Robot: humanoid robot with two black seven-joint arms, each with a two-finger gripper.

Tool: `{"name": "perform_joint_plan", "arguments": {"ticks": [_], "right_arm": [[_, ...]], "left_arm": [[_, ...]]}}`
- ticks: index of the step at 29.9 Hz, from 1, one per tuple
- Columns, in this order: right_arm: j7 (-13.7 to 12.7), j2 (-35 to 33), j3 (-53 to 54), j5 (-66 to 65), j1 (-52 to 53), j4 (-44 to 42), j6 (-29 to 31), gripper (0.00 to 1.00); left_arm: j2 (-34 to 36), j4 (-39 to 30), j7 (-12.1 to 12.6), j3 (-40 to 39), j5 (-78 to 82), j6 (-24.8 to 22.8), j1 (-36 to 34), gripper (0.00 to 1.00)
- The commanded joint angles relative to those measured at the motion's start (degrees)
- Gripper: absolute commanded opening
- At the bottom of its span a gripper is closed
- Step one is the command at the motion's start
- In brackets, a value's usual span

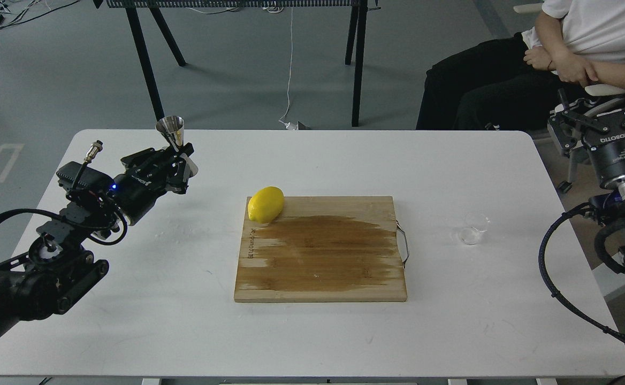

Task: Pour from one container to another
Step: 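Carry the jigger with the left gripper over the cutting board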

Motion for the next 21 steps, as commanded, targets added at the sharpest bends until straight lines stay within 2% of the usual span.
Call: {"name": "perform_joint_plan", "arguments": {"ticks": [1, 8, 12, 15, 21], "right_arm": [[0.00, -0.31, 0.09, 0.00, 0.00, -0.01, 0.00, 1.00], [0.09, -1.19, 0.27, 0.00, -0.62, -0.01, 0.00, 1.00], [0.09, -1.72, 0.27, 0.00, -0.97, -0.09, 0.00, 1.00], [0.09, -1.98, 0.79, 0.00, -1.32, -0.10, 0.00, 1.00], [0.09, -1.98, 0.88, 0.00, -1.58, -0.36, 0.00, 1.00]], "left_arm": [[-1.01, -1.29, 0.10, 2.57, 8.86, -0.59, -3.47, 0.11], [-10.32, -1.55, 0.71, 8.72, 8.86, -2.43, -6.30, 0.11], [-15.24, -1.29, 4.66, 12.85, 8.86, -7.00, -6.21, 0.11], [-19.80, -0.41, 7.04, 15.49, 8.86, -7.45, -5.77, 0.11], [-26.14, 7.67, 7.57, 16.47, 8.86, -7.36, -4.80, 0.11]]}}
